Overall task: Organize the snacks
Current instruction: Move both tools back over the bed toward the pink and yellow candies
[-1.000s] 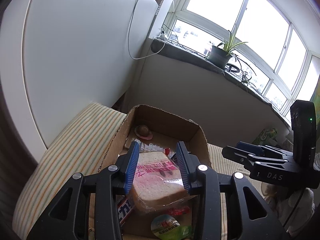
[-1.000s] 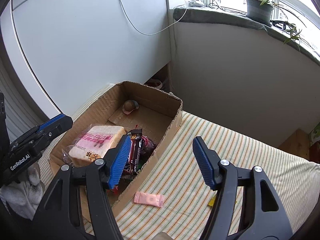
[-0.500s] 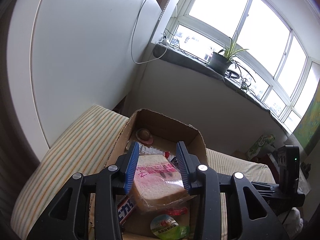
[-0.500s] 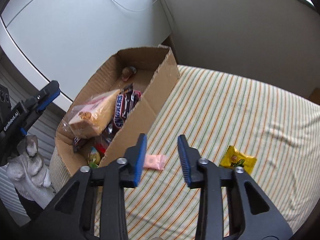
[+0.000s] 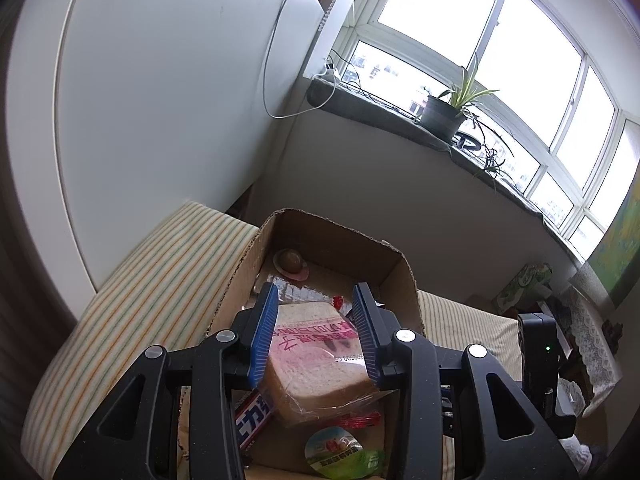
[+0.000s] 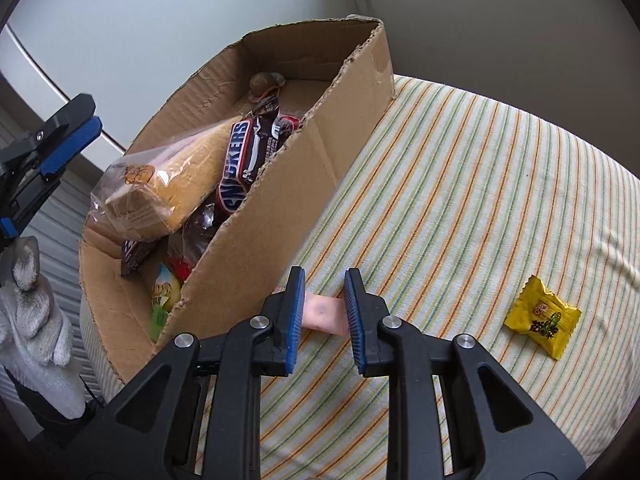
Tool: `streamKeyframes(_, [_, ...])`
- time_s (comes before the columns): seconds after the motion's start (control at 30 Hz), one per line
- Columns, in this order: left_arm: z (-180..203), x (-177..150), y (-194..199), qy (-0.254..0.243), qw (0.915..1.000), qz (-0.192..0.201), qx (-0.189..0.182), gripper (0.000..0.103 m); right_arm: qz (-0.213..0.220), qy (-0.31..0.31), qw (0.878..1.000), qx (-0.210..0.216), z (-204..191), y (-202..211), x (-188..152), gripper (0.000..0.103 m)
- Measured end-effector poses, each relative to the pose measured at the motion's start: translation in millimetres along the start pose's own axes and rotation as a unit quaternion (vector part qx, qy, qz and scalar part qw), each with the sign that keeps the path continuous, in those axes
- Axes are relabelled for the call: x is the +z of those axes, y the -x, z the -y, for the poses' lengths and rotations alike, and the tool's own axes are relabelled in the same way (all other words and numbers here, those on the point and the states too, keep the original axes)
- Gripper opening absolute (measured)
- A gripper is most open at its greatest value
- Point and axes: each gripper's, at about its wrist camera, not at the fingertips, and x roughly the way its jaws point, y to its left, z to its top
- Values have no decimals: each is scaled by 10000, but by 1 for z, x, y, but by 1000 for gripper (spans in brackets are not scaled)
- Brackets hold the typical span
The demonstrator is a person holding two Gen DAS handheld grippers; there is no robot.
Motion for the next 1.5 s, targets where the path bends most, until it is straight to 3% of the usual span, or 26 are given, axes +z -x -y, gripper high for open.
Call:
streamKeyframes(0.13, [0,-1,0,7,10000,-20,-9,37,-189,818,9960,-316,-21,1,-11,21])
streamKeyframes(0.27, [1,-1,0,-1,10000,-39,-33,37,-444,1937,9773,-732,-47,6,-36,21])
streamKeyframes(0.4, [5,-3,3,-79,9999,-54,-125,37,-569,2153,9711,-863,-45,18,-56,21])
streamKeyframes(0.6, [35,-24,19,-659,9962,-137,-556,37,-233,1434,9874,-632,-12,51,-71,21])
streamKeyframes(0.8, [85,-63,36,-1517,9810,-369,-1154,37,464,675,9940,-729,33,97,-74,23])
streamKeyframes(0.87, [97,-75,33,-1582,9756,-584,-1409,37,547,450,9947,-751,50,102,-68,43])
streamKeyframes(0.97, [114,-87,23,-1702,9669,-908,-1668,37,692,244,9943,-772,67,107,-56,50])
streamKeyframes(1.13, [137,-101,0,-1833,9565,-1340,-1831,37,755,-114,9960,-469,90,104,-48,50])
streamKeyframes(1.27, [146,-117,-18,-2030,9516,-1606,-1658,37,833,-347,9956,-260,100,93,-36,50])
streamKeyframes(1.5, [143,-121,-42,-1995,9530,-1805,-1395,37,809,-487,9955,-62,105,64,-20,50])
